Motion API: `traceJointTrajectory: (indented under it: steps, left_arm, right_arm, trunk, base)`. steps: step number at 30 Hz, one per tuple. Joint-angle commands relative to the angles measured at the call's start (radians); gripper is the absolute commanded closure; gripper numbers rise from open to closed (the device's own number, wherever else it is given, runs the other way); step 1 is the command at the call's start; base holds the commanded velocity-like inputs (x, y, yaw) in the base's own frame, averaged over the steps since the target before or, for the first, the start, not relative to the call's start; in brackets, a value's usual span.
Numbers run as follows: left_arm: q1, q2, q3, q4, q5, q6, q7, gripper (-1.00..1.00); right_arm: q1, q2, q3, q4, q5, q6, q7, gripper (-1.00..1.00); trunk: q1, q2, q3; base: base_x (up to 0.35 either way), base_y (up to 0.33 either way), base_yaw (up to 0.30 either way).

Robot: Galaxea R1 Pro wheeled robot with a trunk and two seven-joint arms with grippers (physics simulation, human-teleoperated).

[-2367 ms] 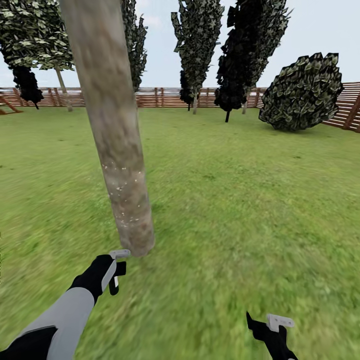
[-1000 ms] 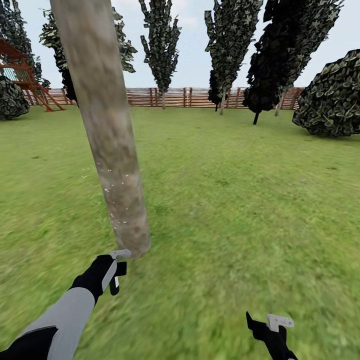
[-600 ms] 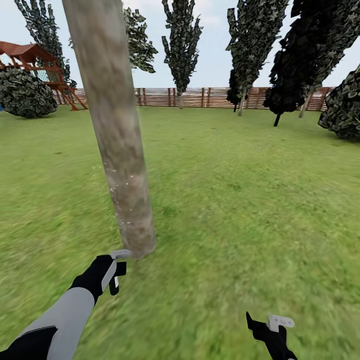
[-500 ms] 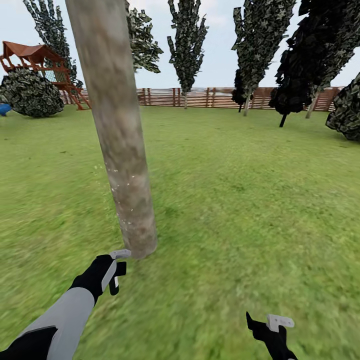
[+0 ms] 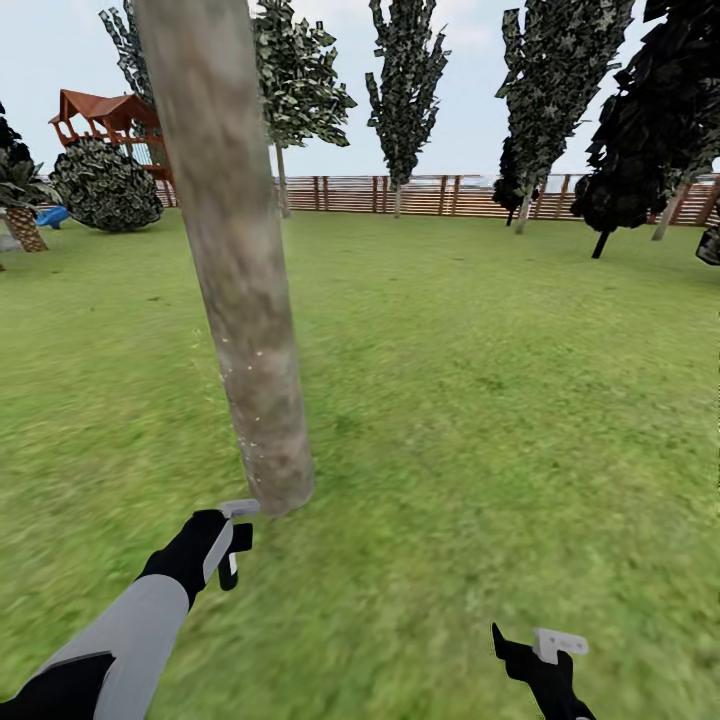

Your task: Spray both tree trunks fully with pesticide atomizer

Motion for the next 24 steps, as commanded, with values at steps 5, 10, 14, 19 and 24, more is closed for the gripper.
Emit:
traceJointTrajectory:
  steps: [5, 10, 14, 19, 24]
  left_arm:
    - [0.0, 0.001, 0.0, 0.0, 0.0, 0.0, 0.0, 1.0]
    - [0.0, 0.002, 0.0, 0.0, 0.0, 0.0, -0.001, 1.0]
    - [0.0, 0.002, 0.0, 0.0, 0.0, -0.001, -0.001, 1.0]
    - [0.0, 0.002, 0.0, 0.0, 0.0, -0.002, -0.002, 1.0]
    - [0.0, 0.002, 0.0, 0.001, 0.0, -0.002, -0.002, 1.0]
  right_arm:
    - [0.0, 0.0, 0.0, 0.001, 0.0, 0.0, 0.0, -1.0]
    - [0.0, 0.0, 0.0, 0.002, 0.0, 0.0, -0.001, -1.0]
    - [0.0, 0.0, 0.0, 0.002, 0.0, 0.0, -0.002, -1.0]
    - [0.0, 0.0, 0.0, 0.001, 0.0, 0.0, -0.001, -1.0]
    - [0.0, 0.0, 0.0, 0.001, 0.0, 0.0, 0.0, -1.0]
  trunk:
    - [0.0, 0.0, 0.0]
    - [0.0, 0.0, 0.0]
    - [0.0, 0.0, 0.0]
    - [0.0, 0.0, 0.0]
    - [0.0, 0.0, 0.0]
  base:
    - [0.0, -0.271, 0.058]
    - [0.042, -0.271, 0.246]
    - [0.144, -0.265, 0.277]
    - [0.175, -0.248, 0.175]
    - [0.212, -0.219, 0.012]
